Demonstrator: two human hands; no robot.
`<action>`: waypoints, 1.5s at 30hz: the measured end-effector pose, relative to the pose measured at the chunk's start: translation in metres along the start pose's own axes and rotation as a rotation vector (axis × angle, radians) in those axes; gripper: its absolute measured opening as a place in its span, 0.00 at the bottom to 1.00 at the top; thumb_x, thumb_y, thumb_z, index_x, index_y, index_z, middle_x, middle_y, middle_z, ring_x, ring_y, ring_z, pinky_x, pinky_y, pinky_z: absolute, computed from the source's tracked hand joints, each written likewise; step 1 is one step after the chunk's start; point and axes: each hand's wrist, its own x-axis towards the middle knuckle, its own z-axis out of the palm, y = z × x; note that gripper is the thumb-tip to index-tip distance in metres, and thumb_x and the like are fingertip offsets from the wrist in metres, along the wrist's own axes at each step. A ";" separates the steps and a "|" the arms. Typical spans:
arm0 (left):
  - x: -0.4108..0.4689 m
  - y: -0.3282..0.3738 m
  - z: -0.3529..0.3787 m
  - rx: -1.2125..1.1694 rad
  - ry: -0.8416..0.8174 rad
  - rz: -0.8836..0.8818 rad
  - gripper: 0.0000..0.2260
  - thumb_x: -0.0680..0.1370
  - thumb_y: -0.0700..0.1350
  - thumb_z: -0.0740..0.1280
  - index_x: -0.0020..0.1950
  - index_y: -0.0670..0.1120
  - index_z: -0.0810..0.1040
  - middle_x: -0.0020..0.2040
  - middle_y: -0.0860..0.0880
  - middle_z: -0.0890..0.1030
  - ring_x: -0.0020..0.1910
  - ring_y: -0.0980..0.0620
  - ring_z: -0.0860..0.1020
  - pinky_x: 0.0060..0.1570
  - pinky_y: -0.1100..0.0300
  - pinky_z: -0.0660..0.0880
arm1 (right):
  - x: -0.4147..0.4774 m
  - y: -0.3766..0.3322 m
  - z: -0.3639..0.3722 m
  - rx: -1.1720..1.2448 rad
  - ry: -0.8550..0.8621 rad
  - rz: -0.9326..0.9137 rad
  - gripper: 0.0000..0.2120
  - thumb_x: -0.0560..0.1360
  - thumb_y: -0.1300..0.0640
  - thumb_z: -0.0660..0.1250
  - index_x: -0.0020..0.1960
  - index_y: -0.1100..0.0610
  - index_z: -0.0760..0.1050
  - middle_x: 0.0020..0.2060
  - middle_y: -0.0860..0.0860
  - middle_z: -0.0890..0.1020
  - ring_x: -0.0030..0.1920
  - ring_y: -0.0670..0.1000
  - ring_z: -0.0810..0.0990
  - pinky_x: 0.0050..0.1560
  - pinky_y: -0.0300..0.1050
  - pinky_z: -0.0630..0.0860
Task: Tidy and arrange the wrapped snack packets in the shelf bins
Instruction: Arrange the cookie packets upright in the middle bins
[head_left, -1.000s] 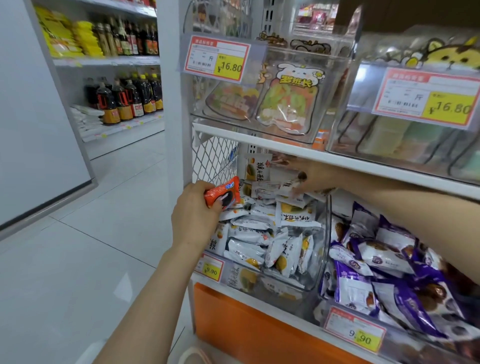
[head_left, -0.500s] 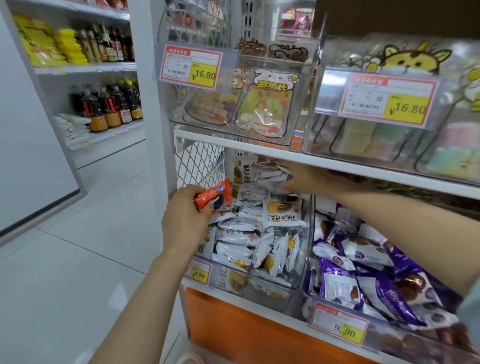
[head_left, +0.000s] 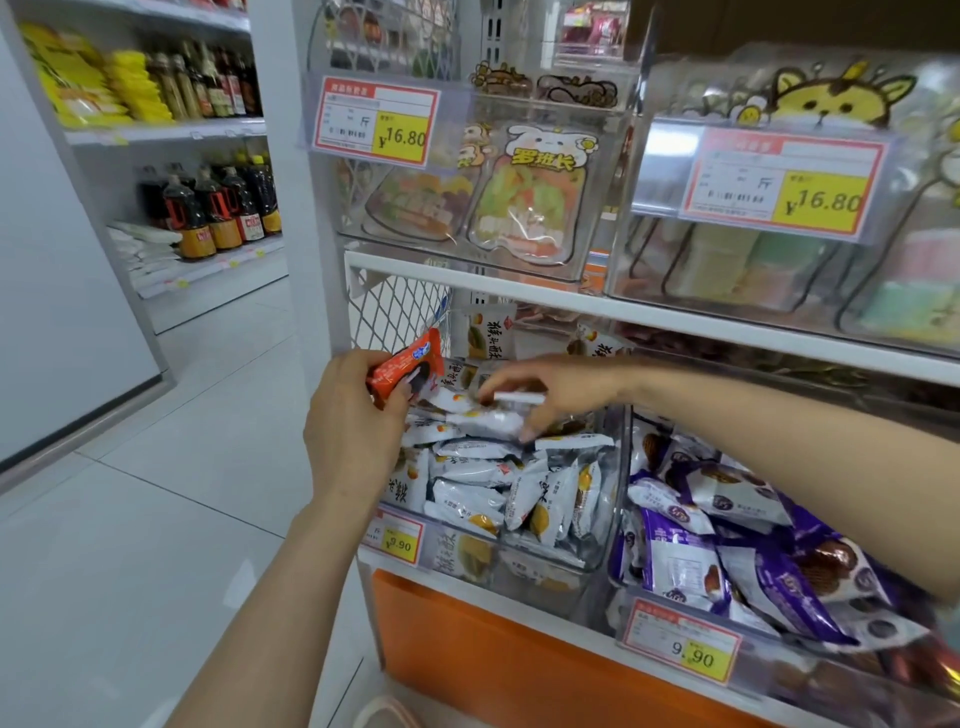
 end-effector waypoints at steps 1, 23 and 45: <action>0.000 0.000 0.000 0.001 -0.007 -0.003 0.12 0.75 0.42 0.68 0.58 0.45 0.77 0.54 0.46 0.78 0.51 0.48 0.75 0.45 0.59 0.66 | -0.002 0.000 0.001 0.005 -0.079 0.007 0.30 0.71 0.60 0.72 0.69 0.45 0.66 0.68 0.46 0.67 0.65 0.47 0.66 0.63 0.43 0.63; -0.002 0.004 0.004 0.019 -0.050 -0.008 0.12 0.75 0.43 0.68 0.58 0.45 0.77 0.54 0.46 0.78 0.51 0.50 0.75 0.44 0.61 0.64 | -0.015 0.014 -0.001 0.036 -0.103 -0.036 0.16 0.75 0.53 0.68 0.62 0.47 0.76 0.62 0.43 0.77 0.60 0.40 0.74 0.65 0.36 0.64; 0.000 0.003 0.006 -0.015 -0.047 -0.002 0.12 0.75 0.44 0.69 0.58 0.47 0.77 0.54 0.48 0.78 0.46 0.56 0.71 0.44 0.62 0.65 | 0.046 0.063 -0.019 -0.303 0.489 0.146 0.13 0.76 0.55 0.67 0.59 0.57 0.77 0.54 0.53 0.80 0.55 0.54 0.77 0.45 0.40 0.67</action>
